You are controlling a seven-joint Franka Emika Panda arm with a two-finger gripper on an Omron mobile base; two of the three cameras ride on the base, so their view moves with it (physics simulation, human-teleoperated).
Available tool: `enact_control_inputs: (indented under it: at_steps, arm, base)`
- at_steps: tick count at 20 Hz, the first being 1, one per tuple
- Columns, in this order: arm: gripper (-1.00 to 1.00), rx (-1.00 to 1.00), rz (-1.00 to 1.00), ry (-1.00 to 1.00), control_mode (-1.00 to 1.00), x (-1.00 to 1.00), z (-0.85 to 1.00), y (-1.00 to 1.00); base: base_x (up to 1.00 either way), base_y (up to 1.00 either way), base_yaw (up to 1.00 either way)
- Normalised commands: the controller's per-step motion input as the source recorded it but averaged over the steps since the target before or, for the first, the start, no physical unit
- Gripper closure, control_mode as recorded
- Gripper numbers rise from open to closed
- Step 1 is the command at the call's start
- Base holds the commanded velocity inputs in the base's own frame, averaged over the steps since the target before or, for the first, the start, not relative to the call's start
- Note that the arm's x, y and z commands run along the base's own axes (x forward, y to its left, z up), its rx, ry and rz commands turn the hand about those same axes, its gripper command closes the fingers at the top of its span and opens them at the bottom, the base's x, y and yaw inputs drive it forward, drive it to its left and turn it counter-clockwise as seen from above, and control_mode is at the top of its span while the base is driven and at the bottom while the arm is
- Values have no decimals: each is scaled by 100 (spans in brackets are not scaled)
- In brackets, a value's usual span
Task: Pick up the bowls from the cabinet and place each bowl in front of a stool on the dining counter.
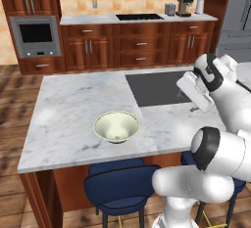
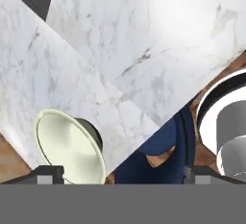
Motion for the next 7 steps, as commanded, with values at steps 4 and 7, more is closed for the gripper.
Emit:
enact_control_inputs:
  at_steps: [4,7]
  arm:
    - [-100,0,0,15,-100,-98,84,-20]
    - [-100,-3,0,10,-100,-100,78,0]
  base:
    - [0,0,0]
    - [0,0,0]
